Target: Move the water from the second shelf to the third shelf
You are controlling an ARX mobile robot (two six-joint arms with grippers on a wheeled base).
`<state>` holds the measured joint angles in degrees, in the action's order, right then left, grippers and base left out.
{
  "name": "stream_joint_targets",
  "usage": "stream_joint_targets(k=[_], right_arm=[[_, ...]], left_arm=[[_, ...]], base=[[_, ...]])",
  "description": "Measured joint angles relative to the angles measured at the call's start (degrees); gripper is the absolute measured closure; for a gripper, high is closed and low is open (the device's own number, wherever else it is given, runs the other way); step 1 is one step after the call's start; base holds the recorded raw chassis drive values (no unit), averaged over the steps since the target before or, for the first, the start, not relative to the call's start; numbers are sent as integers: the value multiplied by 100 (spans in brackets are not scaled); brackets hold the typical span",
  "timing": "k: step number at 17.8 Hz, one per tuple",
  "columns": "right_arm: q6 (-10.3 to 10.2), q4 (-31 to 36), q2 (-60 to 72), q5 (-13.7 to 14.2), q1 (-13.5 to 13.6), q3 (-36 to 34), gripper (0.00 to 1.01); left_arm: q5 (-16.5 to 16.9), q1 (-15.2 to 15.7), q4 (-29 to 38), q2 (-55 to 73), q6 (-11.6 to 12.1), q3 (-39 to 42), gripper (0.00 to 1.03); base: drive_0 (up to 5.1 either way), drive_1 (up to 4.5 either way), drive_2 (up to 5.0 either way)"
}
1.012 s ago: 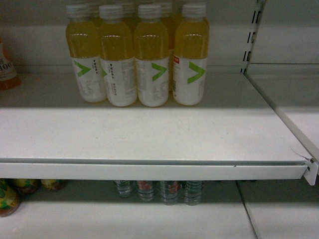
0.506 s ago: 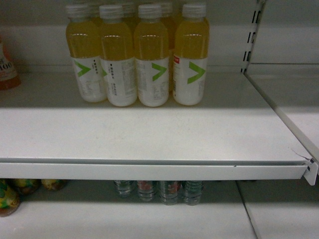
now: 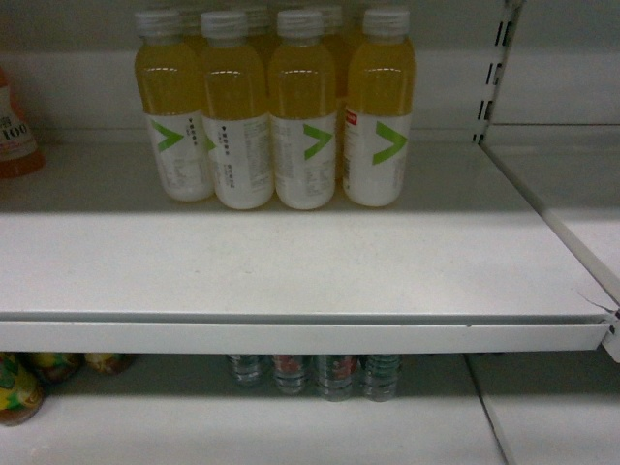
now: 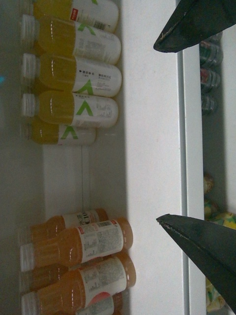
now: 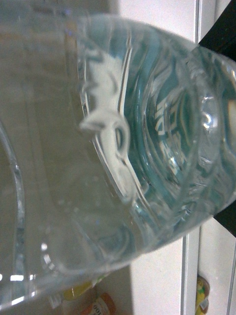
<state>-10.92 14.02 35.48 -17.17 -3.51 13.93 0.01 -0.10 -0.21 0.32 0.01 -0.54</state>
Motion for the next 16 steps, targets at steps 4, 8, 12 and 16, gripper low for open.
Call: stream_joint_targets(k=[4,8,12,16], right_arm=[[0,-2,0,-20,2,0,59],[0,2,2,-24,2,0,59],[0,-9,2,-26,9,0,59],[0,0,-2,-33,9,0,59]], left_arm=[[0,0,2,0,-2,0,5],[-4,0,-9,0,-2,0,5],[-2,0,-2,0,-2,0,5],[-2,0,4,0,-2,0,5]], base=[[0,0,0],[0,0,0],[-237,182,67],[-477,361,131]])
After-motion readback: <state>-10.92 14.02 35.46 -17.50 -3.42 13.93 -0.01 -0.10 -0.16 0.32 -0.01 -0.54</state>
